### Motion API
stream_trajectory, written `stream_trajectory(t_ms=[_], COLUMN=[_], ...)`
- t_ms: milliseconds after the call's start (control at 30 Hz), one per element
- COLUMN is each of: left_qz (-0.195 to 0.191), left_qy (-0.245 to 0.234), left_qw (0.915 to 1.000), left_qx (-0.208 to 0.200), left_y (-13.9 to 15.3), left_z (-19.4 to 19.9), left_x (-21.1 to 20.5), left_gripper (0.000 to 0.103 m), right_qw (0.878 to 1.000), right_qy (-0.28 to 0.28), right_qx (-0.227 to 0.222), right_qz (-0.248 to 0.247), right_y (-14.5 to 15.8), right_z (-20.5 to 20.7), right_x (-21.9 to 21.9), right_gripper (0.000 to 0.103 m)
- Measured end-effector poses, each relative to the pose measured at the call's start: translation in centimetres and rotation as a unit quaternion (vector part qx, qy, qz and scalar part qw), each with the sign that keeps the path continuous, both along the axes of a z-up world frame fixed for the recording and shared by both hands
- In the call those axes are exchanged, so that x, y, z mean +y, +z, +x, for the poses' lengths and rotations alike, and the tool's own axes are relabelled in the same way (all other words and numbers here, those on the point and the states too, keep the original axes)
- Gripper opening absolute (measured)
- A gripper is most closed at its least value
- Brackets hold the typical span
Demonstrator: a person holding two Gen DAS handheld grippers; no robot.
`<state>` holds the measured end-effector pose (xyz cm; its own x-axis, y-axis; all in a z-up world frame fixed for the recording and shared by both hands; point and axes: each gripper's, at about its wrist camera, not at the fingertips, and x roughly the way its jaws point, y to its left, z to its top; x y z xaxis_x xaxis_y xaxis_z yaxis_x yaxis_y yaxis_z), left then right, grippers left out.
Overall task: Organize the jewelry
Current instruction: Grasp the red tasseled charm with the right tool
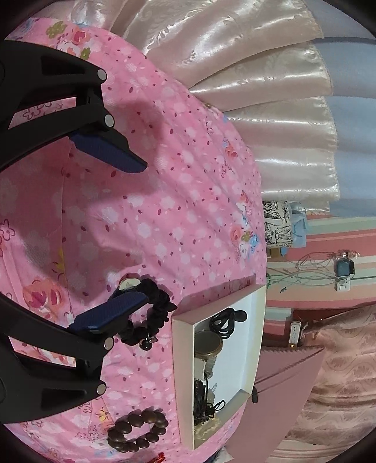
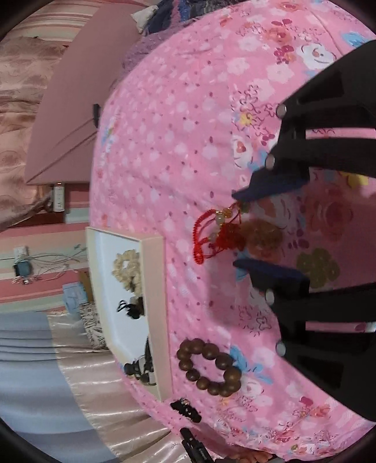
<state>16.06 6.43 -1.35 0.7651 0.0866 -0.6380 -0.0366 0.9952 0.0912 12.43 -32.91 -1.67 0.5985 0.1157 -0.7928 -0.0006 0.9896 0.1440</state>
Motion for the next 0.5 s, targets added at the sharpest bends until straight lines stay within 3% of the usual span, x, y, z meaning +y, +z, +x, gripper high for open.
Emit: stream_trajectory(t_ms=[300,400,500], left_qz=[-0.004,-0.017,-0.019], left_qy=[-0.002,-0.009,-0.014], left_qw=[1.0,0.9998,0.9997], left_qx=[-0.007,-0.007,-0.01], left_y=[0.2,0.3,0.3], left_z=[-0.5,-0.6,-0.7], left_x=[0.0,0.1,-0.1], left_gripper=[0.084,0.084,0.084], right_qw=[1.0,1.0,0.999], right_qy=[0.016,0.021,0.002], right_qx=[-0.01,-0.006,-0.032], right_qz=[-0.016,-0.01,0.006], right_y=[0.2,0.1,0.8], right_z=[0.7,1.1,0.5], right_x=[0.9,0.8,-0.2], right_gripper=[0.024,0.007,0.006])
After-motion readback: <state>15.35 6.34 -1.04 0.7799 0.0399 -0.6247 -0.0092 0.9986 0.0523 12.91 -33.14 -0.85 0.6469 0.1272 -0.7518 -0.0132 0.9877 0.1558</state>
